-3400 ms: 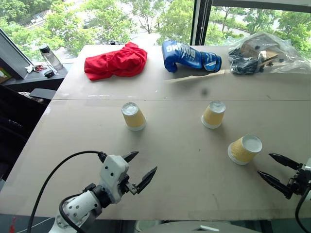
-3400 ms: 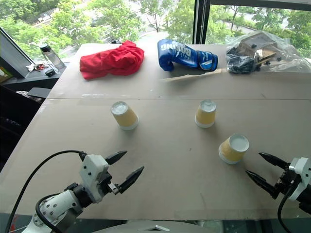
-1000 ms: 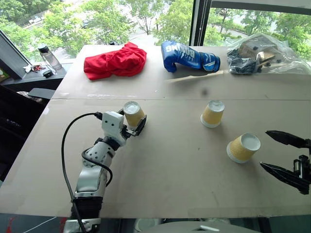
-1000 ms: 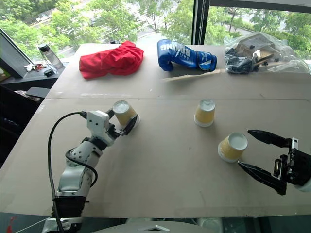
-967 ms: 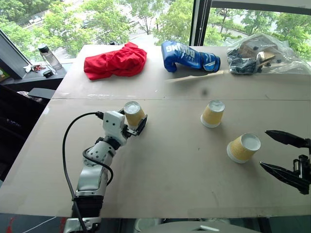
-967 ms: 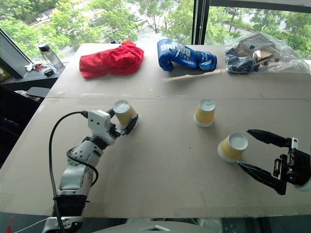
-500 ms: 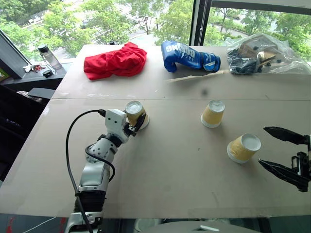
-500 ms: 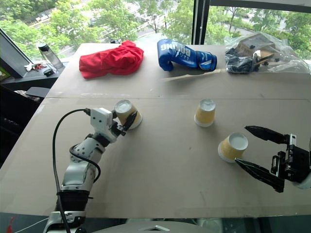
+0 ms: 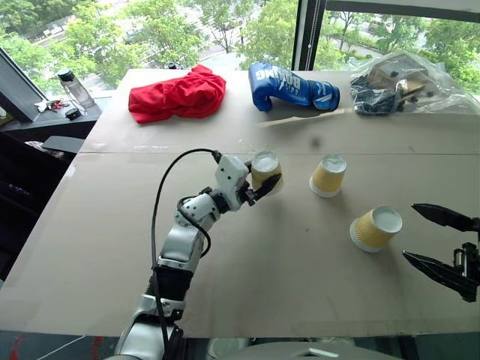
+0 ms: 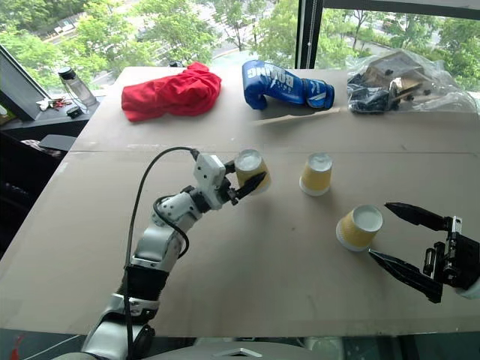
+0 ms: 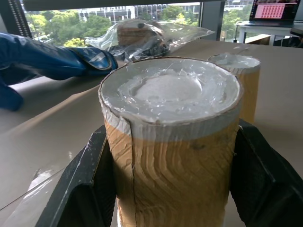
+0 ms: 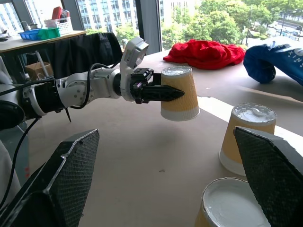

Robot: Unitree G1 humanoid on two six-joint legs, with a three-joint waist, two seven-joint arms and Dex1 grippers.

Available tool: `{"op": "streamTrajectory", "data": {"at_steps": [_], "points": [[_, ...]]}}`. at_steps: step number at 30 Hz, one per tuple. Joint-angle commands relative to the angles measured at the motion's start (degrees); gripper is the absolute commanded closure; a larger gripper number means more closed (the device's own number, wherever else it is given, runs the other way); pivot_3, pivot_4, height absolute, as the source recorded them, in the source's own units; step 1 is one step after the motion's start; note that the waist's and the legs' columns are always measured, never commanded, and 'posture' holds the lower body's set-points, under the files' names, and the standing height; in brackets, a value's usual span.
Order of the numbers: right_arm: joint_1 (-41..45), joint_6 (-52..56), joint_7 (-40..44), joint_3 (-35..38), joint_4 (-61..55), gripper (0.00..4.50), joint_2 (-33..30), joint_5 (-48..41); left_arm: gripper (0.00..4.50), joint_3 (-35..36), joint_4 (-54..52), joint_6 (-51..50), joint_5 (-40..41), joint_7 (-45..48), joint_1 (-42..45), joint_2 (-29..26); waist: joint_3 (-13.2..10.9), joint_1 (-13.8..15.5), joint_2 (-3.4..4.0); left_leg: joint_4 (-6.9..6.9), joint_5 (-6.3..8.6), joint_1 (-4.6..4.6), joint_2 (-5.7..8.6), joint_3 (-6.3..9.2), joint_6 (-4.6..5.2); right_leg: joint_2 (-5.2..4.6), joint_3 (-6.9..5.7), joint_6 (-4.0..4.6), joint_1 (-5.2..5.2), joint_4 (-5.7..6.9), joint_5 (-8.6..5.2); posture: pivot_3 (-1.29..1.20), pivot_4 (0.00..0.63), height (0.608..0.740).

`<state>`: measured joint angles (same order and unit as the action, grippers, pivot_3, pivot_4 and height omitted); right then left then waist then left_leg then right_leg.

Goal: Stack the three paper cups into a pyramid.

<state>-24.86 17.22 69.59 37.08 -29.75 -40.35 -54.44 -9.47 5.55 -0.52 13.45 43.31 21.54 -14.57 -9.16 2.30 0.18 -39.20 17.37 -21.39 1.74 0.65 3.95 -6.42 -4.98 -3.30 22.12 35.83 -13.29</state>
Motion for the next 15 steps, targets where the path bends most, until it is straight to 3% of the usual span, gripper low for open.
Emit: {"op": "streamTrajectory", "data": {"at_steps": [1,10,15], "points": [[-0.33,-0.89,-0.36,2.59,-1.33,0.0,0.01,-0.58,1.61,-1.52,0.43,0.77,-0.45,2.9,1.09,-0.19,0.0,-0.05,0.0,0.0,0.0,0.0,-0.01,0.0,0.0,0.07,0.0,0.0,0.01,0.0,0.0,0.0,0.15,0.737],[-1.23,-0.52,-1.95,3.57,-2.76,0.0,0.21,-1.12,1.61,-1.05,3.02,2.33,-1.12,5.39,1.38,-1.94,0.0,0.08,0.0,-0.01,0.11,-0.01,-0.04,0.04,0.18,-0.03,0.01,0.01,0.02,-0.01,0.0,0.0,0.15,0.737],[-0.64,-0.47,-2.44,2.88,-2.74,0.0,0.14,-0.89,0.04,-1.59,2.52,2.95,-0.69,7.69,0.68,-1.95,0.0,0.08,0.0,-0.02,0.02,-0.02,-0.04,0.04,0.04,-0.04,-0.01,0.0,0.02,-0.01,0.0,0.0,0.15,0.737]]}}
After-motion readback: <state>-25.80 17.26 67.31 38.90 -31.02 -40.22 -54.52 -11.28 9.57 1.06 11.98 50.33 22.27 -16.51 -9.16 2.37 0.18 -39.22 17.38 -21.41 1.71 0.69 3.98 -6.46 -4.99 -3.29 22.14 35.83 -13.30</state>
